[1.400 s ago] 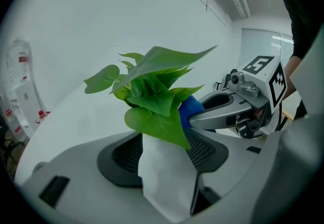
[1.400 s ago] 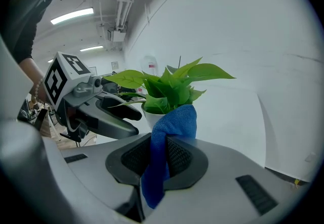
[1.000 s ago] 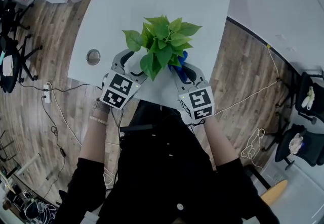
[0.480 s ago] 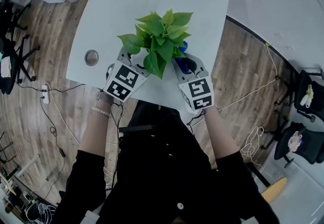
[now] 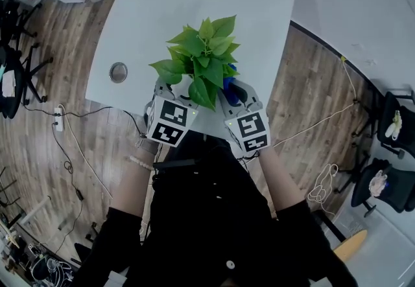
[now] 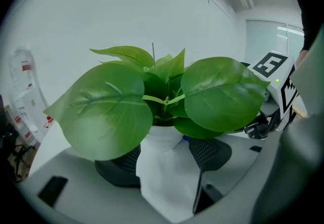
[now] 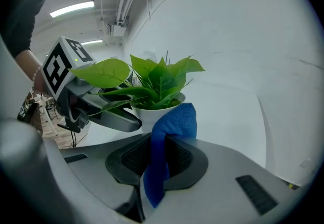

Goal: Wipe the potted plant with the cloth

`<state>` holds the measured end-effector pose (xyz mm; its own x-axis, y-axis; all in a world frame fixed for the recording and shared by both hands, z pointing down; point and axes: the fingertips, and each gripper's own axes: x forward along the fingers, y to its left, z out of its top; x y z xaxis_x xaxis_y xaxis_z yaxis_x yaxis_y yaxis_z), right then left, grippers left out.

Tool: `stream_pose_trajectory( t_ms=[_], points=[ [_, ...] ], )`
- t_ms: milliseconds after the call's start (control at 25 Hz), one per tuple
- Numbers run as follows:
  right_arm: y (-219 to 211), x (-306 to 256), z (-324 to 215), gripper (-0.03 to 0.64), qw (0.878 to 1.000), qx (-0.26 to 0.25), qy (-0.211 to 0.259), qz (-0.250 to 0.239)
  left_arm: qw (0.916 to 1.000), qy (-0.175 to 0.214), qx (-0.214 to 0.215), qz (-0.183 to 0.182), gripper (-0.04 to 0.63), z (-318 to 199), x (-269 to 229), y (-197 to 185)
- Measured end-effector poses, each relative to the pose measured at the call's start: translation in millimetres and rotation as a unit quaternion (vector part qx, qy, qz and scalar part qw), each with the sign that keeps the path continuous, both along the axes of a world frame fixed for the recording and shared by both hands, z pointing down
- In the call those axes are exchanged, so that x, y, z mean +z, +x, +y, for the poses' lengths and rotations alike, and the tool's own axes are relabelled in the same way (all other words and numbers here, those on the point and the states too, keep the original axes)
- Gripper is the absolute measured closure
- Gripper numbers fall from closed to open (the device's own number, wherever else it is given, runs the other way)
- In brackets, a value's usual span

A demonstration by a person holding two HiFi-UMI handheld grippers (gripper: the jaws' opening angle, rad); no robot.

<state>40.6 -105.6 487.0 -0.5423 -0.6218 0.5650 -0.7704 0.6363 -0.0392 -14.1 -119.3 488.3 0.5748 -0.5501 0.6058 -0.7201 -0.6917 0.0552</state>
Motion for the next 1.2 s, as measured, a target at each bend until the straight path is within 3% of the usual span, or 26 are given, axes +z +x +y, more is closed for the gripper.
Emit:
stream_pose_trajectory(
  t_ms=[240,360,760,1200],
  points=[
    [-6,-4,25,0.532,1.0,-0.003,-0.014,-0.017,0.9986,-0.008,-0.051,-0.009,0.31,23,1,0],
    [-16,-10,35,0.532,0.999,-0.015,-0.016,-0.025,0.9984,-0.006,-0.055,-0.012,0.316,27,1,2],
    [-5,-8,20,0.532,0.999,0.02,-0.014,-0.03,0.9998,-0.014,-0.011,0.01,0.314,27,1,-4],
    [8,-3,-26,0.532,1.0,0.03,0.001,-0.004,0.9957,0.023,0.09,0.007,0.265,-6,-12,-16]
  ],
)
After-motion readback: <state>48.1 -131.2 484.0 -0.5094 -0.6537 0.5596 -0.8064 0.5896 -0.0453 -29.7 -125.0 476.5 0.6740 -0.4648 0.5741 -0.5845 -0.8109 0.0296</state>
